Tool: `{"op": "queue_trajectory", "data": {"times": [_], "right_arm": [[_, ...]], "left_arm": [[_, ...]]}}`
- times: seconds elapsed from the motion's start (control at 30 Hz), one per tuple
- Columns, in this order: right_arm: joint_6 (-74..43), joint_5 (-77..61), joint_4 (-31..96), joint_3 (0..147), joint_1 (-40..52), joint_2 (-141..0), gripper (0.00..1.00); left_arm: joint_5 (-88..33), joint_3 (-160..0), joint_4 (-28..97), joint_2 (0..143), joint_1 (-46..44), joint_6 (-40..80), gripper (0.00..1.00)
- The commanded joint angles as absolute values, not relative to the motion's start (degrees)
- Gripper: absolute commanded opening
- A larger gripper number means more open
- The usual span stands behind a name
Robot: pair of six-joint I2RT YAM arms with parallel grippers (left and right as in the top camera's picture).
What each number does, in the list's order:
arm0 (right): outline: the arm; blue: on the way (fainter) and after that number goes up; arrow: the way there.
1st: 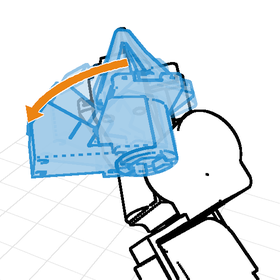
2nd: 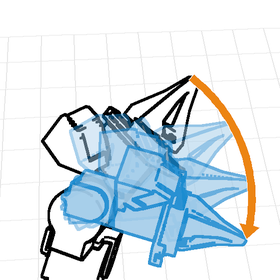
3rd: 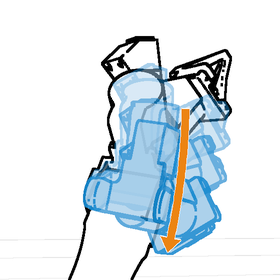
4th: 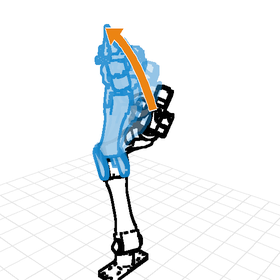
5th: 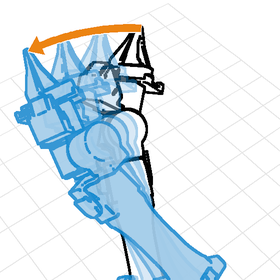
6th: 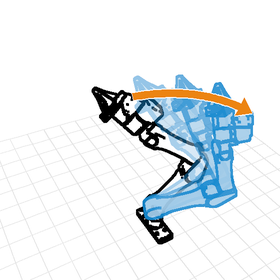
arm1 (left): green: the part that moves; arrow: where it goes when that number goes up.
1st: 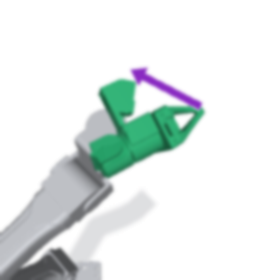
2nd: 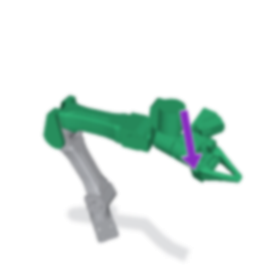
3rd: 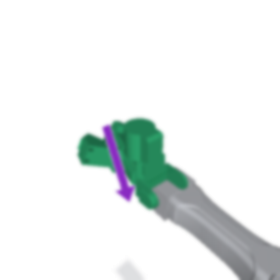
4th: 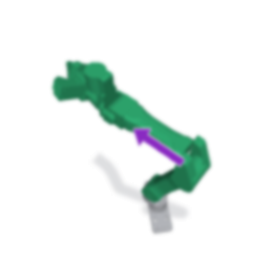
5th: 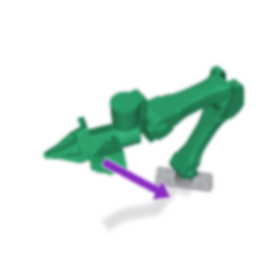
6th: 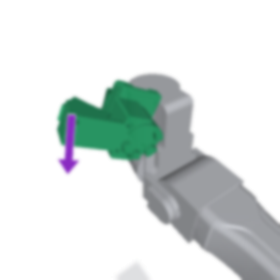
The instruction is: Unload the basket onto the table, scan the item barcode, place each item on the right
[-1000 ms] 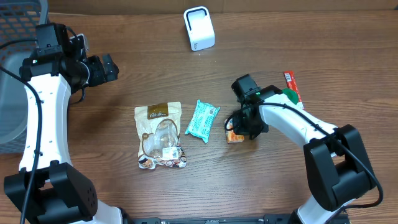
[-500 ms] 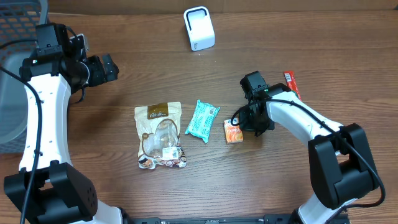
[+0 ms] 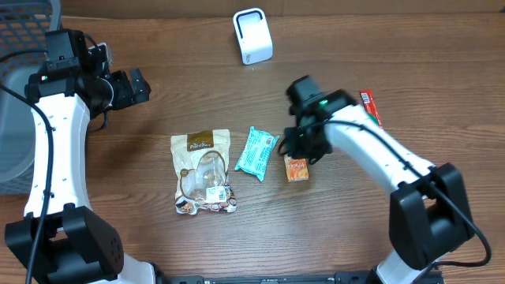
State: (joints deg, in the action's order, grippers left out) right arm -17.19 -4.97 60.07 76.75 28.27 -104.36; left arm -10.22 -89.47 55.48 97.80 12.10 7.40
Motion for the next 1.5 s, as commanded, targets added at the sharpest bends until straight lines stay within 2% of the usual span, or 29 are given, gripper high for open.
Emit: {"op": "queue_trajectory", "data": {"times": [0.0,0.13,0.43,0.9,1.47], "right_arm": [[-21.71,2.74,59.46,76.14,33.19,-103.31,0.24],[-25.98,13.52,58.57,76.14,38.74,-103.31,0.28],[-30.13,23.42,58.57,75.24,46.52,-104.29,0.29],[-31.24,28.45,51.64,68.45,47.18,-105.1,0.3],[-31.29,28.27,51.2,68.42,47.18,-112.09,0.3]], "left_arm": [[-9.87,-89.62,55.44,97.78,11.99,7.92,1.0],[-9.87,-89.6,55.44,97.78,11.99,7.92,1.0],[-9.87,-89.62,55.44,97.78,11.99,7.9,1.0],[-9.87,-89.6,55.46,97.78,11.99,7.92,1.0],[-9.87,-89.62,55.44,97.78,11.99,7.92,1.0]]}}
